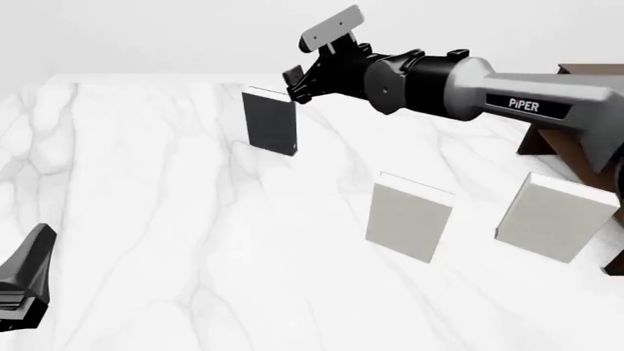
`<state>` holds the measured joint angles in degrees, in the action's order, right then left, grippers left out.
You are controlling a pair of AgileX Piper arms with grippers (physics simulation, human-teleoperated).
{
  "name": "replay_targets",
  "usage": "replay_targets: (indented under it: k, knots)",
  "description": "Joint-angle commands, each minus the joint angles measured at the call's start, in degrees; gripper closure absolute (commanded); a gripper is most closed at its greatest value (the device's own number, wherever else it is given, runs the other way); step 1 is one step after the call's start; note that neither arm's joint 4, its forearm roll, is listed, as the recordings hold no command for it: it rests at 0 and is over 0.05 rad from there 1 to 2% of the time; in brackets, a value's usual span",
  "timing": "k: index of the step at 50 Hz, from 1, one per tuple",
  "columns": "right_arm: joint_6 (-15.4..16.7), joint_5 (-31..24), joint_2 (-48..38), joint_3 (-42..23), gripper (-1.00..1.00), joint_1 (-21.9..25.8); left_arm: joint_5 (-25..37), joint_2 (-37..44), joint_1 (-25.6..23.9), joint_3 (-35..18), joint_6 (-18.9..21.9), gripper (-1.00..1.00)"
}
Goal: Pick up the book on the left and place it on top of the shelf.
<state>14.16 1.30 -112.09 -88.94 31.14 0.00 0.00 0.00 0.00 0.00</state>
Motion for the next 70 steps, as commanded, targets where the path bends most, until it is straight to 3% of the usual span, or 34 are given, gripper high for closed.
replay_targets:
  k: [1,25,70]
  knots:
    - [-0.55,0.31,-2.65,-2.1,-1.0,0.34,0.0,0.0,0.0,0.0,0.0,-1.0]
    - [-1.46,1.27,-6.83,-3.84,-1.0,0.58,0.0,0.0,0.0,0.0,0.0,-1.0]
    - [-2.63,-1.33,-18.2,-15.06,-1.0,-0.55,0.0,0.0,0.0,0.0,0.0,-1.0]
